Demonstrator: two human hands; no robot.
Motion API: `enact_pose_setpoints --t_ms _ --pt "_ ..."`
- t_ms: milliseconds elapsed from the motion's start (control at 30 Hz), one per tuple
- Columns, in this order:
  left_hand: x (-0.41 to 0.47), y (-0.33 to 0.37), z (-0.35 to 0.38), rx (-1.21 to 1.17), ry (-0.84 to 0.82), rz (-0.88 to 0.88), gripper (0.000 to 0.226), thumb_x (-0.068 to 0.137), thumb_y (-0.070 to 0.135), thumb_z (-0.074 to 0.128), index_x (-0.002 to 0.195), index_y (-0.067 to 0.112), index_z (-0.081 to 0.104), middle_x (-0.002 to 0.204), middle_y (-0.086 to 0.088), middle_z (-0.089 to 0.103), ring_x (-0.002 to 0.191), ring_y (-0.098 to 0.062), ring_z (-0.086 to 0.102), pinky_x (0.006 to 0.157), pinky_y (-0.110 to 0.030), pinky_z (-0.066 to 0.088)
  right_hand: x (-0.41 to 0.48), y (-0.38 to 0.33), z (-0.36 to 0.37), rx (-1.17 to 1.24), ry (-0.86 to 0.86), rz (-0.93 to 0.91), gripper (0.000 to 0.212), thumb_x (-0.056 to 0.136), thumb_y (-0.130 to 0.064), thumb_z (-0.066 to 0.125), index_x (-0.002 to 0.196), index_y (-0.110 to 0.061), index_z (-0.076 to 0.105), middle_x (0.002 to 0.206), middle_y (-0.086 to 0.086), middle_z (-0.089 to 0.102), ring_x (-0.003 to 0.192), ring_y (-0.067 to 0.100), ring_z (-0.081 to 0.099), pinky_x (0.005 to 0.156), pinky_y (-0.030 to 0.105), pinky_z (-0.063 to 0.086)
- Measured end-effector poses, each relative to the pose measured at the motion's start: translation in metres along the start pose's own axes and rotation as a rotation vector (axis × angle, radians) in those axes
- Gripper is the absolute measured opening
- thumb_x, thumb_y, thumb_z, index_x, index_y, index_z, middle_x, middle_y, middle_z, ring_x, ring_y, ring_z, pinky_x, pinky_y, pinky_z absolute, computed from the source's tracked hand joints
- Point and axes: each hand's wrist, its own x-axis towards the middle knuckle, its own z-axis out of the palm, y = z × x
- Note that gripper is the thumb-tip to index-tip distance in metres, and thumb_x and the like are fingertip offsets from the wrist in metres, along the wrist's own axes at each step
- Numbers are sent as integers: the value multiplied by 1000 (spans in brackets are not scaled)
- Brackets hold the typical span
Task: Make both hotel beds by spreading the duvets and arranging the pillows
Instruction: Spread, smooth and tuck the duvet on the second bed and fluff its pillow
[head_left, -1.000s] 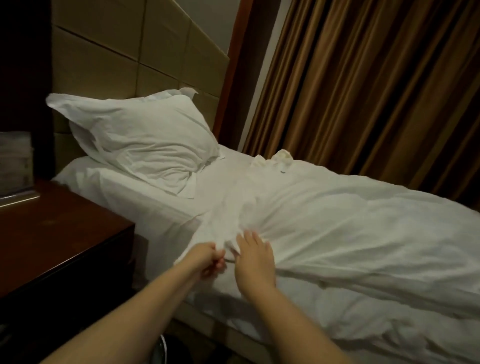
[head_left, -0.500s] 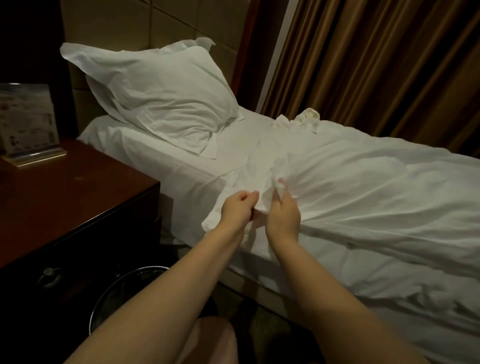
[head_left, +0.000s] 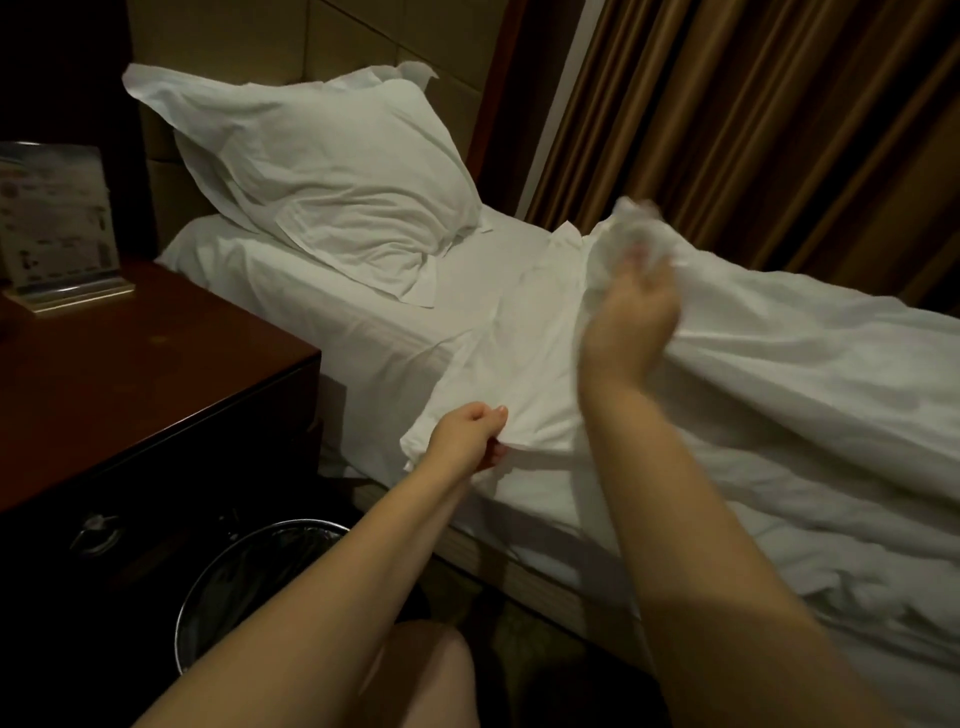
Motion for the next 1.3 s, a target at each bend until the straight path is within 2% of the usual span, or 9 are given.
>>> enact_pose_setpoints --t_ms 133,300,467,567,700,767,900,1100,1300 --pt "-2 8 -2 11 -81 -23 34 96 14 53 63 12 44 52 -3 44 45 -13 48 41 -17 41 -57 91 -20 -829 -603 -79 40 102 -19 32 140 -16 44 144 4 45 135 20 33 115 37 18" --pt "-1 8 -9 47 -143 -63 34 95 3 43 62 10 48 38 5 46 33 -4 43 37 -14 36 -59 94 -19 -1025 -799 -102 56 99 -21 34 152 -11 16 160 2 13 147 15 5 118 38 -1" --pt "0 22 -20 247 -216 47 25 95 8 51 72 14 58 60 3 61 55 -5 57 47 -12 44 -56 100 -22 -1226 -710 -223 57 91 -20 49 145 -16 33 149 7 36 135 25 33 107 37 29" --pt "21 27 -41 610 58 216 15 92 14 55 103 8 63 100 -12 65 89 -24 62 75 -23 50 -38 97 -20 -1107 -563 -58 27 96 -12 40 117 -10 57 119 15 60 108 33 54 79 34 38" --pt "37 5 -71 581 -46 -163 88 81 58 62 147 17 21 149 -12 33 129 -35 41 104 -45 37 -27 99 -20 -1094 -522 9 21 98 -18 40 103 -7 57 107 16 61 95 34 56 68 31 32" --pt "39 -19 -75 373 -212 -354 107 57 78 69 142 23 33 144 -7 43 122 -31 49 101 -49 39 -28 104 -19 -1081 -549 40 26 98 -32 44 103 -9 55 108 15 59 96 34 57 69 31 33" --pt "38 -31 -68 69 -230 -352 47 87 43 61 126 16 56 102 -4 66 87 -18 61 70 -29 52 -9 84 -13 -1088 -600 130 48 100 -42 38 123 -2 52 126 20 56 116 36 52 86 34 38" --pt "27 25 -66 -77 -339 -195 22 93 17 56 114 21 58 102 -3 66 88 -17 63 70 -31 57 75 -47 22 -509 20 74 35 102 -34 39 126 -11 50 105 -2 52 95 14 49 75 21 29" --pt "15 23 -51 10 -357 -170 9 94 18 55 90 17 63 64 3 67 57 -6 63 52 -20 51 -82 71 25 -834 -535 159 31 99 -37 43 121 -17 49 111 14 63 103 34 56 76 35 37"
